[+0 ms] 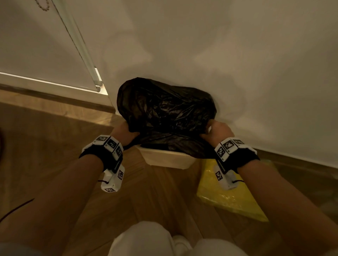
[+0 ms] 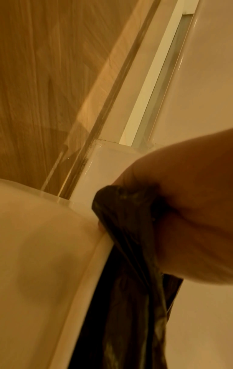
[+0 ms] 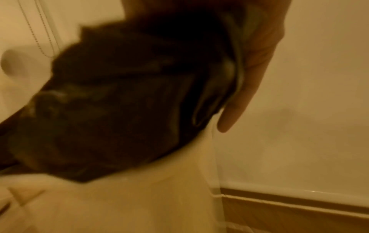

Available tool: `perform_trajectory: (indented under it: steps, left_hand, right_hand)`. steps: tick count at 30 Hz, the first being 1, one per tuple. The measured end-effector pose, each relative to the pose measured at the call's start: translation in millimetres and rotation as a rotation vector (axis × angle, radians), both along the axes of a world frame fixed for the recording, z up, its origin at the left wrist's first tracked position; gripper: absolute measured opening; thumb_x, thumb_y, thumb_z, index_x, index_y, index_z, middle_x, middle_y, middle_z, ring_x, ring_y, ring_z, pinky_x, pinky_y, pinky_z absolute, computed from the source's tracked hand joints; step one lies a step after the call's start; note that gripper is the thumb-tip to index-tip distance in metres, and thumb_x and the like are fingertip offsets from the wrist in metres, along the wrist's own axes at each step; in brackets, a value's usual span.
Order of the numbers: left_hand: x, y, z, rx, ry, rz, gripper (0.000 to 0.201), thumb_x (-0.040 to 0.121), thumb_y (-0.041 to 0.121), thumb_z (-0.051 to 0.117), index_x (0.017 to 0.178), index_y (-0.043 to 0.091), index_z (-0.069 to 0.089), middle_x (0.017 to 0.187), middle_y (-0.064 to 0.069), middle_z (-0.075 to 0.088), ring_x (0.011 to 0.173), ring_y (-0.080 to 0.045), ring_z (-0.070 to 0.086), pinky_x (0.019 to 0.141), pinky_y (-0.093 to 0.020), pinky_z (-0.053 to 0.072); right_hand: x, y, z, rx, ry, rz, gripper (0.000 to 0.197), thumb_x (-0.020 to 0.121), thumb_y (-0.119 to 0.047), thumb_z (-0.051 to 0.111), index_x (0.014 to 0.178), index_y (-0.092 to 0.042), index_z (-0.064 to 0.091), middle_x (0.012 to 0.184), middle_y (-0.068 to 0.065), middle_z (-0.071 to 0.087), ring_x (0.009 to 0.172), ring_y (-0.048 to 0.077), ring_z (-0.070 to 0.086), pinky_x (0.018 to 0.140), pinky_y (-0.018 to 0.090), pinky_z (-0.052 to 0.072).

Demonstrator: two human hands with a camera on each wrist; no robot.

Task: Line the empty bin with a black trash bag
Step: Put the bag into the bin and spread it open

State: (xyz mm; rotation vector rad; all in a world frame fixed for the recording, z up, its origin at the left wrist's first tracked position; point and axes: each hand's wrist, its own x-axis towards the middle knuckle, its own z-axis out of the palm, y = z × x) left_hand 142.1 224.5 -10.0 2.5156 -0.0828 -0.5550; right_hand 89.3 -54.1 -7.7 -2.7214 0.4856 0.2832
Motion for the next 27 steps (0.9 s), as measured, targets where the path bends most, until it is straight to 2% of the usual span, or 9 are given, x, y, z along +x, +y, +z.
perform_trajectory:
  steps: [6, 9, 13, 15, 18, 21, 23, 25, 27]
  left_hand:
    - [-2.2, 0.4, 2.4, -0.005, -0.003, 0.009, 0.039, 0.089, 0.015, 0.057, 0.125, 0.000, 0.053, 0.128, -0.023, 0.056, 0.118, -0.036, 0.052, 0.095, -0.037, 0.041]
    - [-4.3, 1.9, 1.4, -0.007, 0.044, -0.004, 0.037, 0.090, 0.011, 0.055, 0.126, 0.003, 0.053, 0.127, -0.022, 0.056, 0.117, -0.035, 0.051, 0.085, -0.029, 0.036]
    - [-3.5, 10.1, -3.6, -0.033, 0.075, -0.023, 0.045, 0.088, 0.012, 0.058, 0.132, 0.009, 0.050, 0.133, -0.017, 0.054, 0.120, -0.034, 0.050, 0.095, -0.034, 0.040]
    - [-4.1, 11.1, -4.0, -0.018, 0.091, -0.010, 0.045, 0.087, 0.014, 0.058, 0.131, 0.009, 0.050, 0.131, -0.017, 0.055, 0.118, -0.034, 0.052, 0.091, -0.032, 0.040]
    - [-3.6, 11.2, -7.4, -0.039, 0.118, 0.020, 0.042, 0.088, 0.015, 0.058, 0.128, 0.008, 0.052, 0.128, -0.018, 0.057, 0.116, -0.035, 0.053, 0.088, -0.032, 0.040]
    - [-2.2, 12.1, -12.2, -0.119, 0.137, 0.084, 0.042, 0.088, 0.015, 0.059, 0.129, 0.007, 0.052, 0.130, -0.016, 0.056, 0.119, -0.034, 0.052, 0.099, -0.037, 0.040]
    - [-1.6, 13.8, -15.2, -0.221, 0.193, 0.215, 0.042, 0.088, 0.010, 0.058, 0.130, 0.003, 0.052, 0.132, -0.015, 0.056, 0.120, -0.034, 0.051, 0.099, -0.035, 0.039]
    - [-0.6, 16.1, -16.3, -0.257, 0.233, 0.304, 0.031, 0.087, 0.000, 0.053, 0.117, -0.005, 0.059, 0.129, -0.019, 0.056, 0.113, -0.034, 0.053, 0.091, -0.036, 0.039]
    - [0.6, 19.5, -18.5, -0.178, 0.238, 0.323, 0.018, 0.085, -0.006, 0.046, 0.090, -0.007, 0.064, 0.121, -0.027, 0.055, 0.108, -0.035, 0.051, 0.086, -0.040, 0.038]
  right_hand:
    - [-9.7, -6.0, -5.8, -0.027, -0.089, -0.034, 0.023, 0.086, -0.014, 0.058, 0.103, 0.000, 0.064, 0.108, 0.024, 0.066, 0.100, 0.038, 0.062, 0.081, 0.034, 0.049]
    - [-12.8, -16.7, -5.6, 0.068, -0.210, -0.249, 0.028, 0.085, -0.003, 0.053, 0.111, 0.006, 0.056, 0.114, 0.028, 0.061, 0.107, 0.041, 0.058, 0.089, 0.039, 0.047]
    - [-22.3, -29.6, -7.2, 0.229, -0.200, -0.604, 0.037, 0.089, -0.001, 0.048, 0.123, 0.009, 0.038, 0.126, 0.033, 0.052, 0.114, 0.045, 0.053, 0.091, 0.042, 0.045]
    - [-23.1, -26.2, -9.6, 0.290, -0.189, -0.592, 0.043, 0.089, -0.012, 0.055, 0.125, 0.005, 0.036, 0.126, 0.030, 0.054, 0.113, 0.043, 0.055, 0.090, 0.041, 0.046]
    - [-19.3, -17.4, -14.1, 0.337, -0.177, -0.456, 0.053, 0.083, -0.033, 0.063, 0.124, -0.004, 0.043, 0.120, 0.021, 0.060, 0.109, 0.038, 0.058, 0.085, 0.035, 0.046]
    - [-14.7, -17.7, -19.9, 0.271, -0.145, -0.408, 0.036, 0.090, -0.026, 0.054, 0.116, -0.002, 0.055, 0.118, 0.023, 0.062, 0.108, 0.040, 0.058, 0.080, 0.033, 0.043]
    - [-21.1, -22.8, -29.1, 0.256, -0.064, -0.454, 0.033, 0.096, -0.017, 0.042, 0.119, 0.002, 0.054, 0.124, 0.026, 0.058, 0.114, 0.040, 0.055, 0.089, 0.038, 0.044]
    - [-29.2, -24.7, -42.1, 0.289, 0.072, -0.480, 0.033, 0.099, -0.013, 0.034, 0.125, 0.001, 0.050, 0.130, 0.023, 0.054, 0.119, 0.036, 0.052, 0.098, 0.038, 0.042]
    - [-34.2, -19.8, -49.0, 0.291, 0.119, -0.422, 0.035, 0.099, -0.012, 0.034, 0.131, 0.000, 0.043, 0.134, 0.022, 0.049, 0.123, 0.034, 0.050, 0.101, 0.037, 0.040]
